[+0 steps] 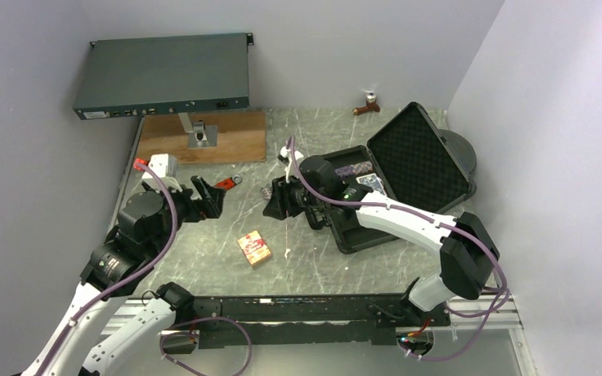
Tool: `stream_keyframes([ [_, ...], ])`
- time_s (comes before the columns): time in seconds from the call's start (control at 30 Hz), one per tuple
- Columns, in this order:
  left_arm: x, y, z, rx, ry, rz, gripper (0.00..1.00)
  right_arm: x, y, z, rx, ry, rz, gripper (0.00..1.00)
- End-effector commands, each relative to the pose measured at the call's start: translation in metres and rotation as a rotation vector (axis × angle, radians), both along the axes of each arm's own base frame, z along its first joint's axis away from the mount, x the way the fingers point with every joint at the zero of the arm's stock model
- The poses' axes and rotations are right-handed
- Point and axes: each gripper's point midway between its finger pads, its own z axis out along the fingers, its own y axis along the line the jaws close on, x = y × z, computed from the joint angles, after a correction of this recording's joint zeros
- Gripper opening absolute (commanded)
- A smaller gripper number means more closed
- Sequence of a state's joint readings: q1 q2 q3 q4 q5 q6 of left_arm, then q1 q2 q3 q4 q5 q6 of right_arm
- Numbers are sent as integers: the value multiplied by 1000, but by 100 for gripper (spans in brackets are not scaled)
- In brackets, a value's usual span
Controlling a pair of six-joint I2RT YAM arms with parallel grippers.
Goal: Pack up texas hold em set
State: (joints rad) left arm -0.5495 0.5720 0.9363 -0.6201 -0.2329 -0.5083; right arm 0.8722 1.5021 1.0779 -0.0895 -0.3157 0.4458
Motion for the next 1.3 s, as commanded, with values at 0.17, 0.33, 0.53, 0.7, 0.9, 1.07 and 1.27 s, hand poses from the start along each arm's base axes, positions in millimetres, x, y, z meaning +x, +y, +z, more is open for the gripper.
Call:
stream_keyframes([
  [0.17,22,65,-35,414,-35,240,97,79,-27,75,42,-141,-409,0],
  [0.33,22,67,-31,456,-12,232,97,108,-44,78,-2,-138,-576,0],
  [0.53,21,73,-38,480,-35,248,98,152,-93,75,-21,-26,-950,0],
  [0.7,16,72,-46,466,-14,233,97,182,-127,55,26,153,-1171,0],
  [0.9,15,70,-48,465,-6,221,97,209,-159,21,152,385,-1297,0],
  [1.07,15,70,-49,470,-1,221,96,230,-176,0,83,465,-1329,0],
  [1.27,16,69,-50,475,1,216,96,248,-179,-18,125,569,-1304,0],
])
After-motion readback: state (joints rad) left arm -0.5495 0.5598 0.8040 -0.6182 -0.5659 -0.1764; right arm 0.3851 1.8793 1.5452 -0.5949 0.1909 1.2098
